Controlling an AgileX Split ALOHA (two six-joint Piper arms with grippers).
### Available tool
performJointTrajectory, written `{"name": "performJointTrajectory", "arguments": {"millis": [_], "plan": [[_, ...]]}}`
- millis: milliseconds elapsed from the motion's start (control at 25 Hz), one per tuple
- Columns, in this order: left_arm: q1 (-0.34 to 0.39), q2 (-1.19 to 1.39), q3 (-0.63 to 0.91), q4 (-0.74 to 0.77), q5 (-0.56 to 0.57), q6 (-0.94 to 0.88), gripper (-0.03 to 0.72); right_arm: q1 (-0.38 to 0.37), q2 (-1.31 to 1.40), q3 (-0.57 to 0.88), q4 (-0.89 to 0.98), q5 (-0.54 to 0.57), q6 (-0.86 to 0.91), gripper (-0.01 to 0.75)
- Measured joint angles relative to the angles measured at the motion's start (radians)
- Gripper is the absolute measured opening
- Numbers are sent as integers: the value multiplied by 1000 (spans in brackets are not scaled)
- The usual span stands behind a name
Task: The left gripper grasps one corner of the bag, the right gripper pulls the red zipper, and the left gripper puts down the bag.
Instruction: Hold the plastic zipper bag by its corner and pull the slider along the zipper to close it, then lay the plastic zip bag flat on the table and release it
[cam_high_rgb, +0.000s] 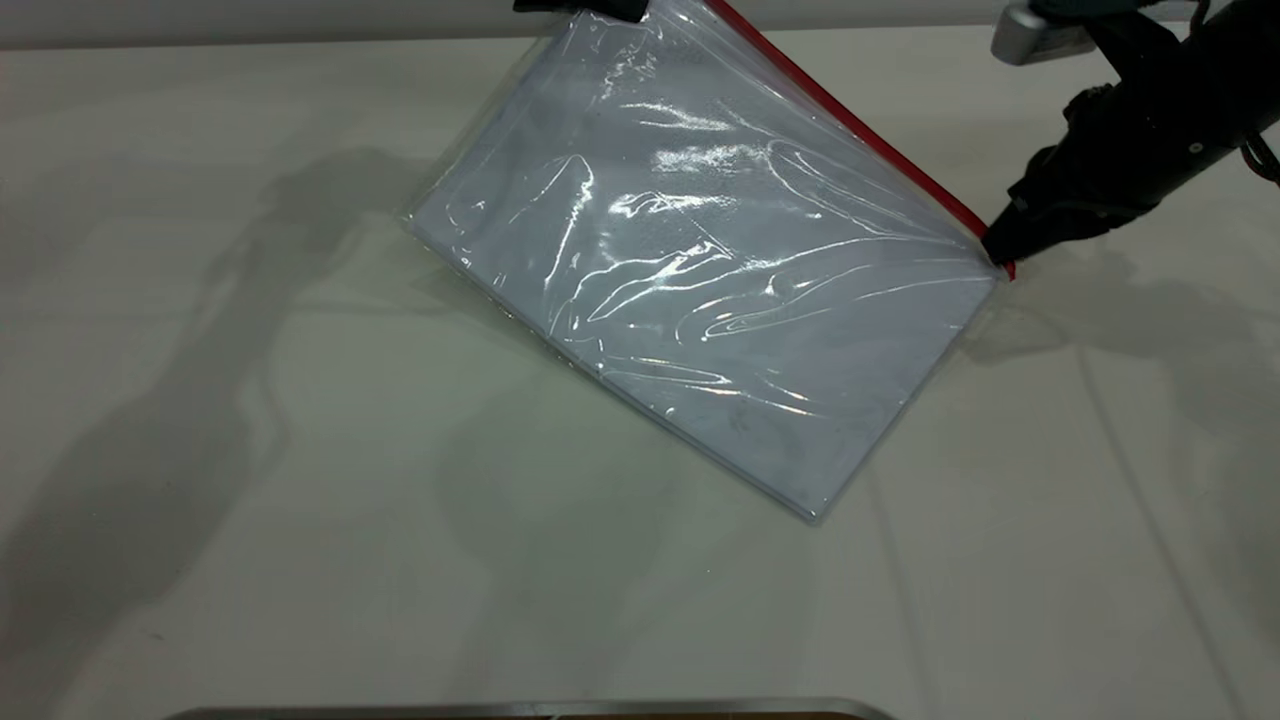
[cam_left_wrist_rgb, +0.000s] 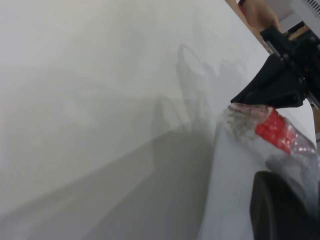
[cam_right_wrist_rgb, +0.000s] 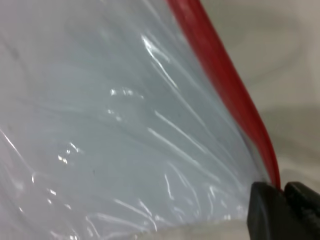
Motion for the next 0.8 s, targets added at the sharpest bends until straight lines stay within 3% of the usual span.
{"name": "performJointTrajectory", "arguments": {"millis": [280,440,600,800], "plan": [[1,0,0,1,0,7,53,0,0,0,-105,7,111,40],[1,0,0,1,0,7,60,0,0,0,-110,9,123,83],[8,-3,0,3,0,7,117,-4,1,2,-131,9,127,249],[11,-7,-3,-1,0,7,326,-5,0,2,-133,-7,127,494]]}}
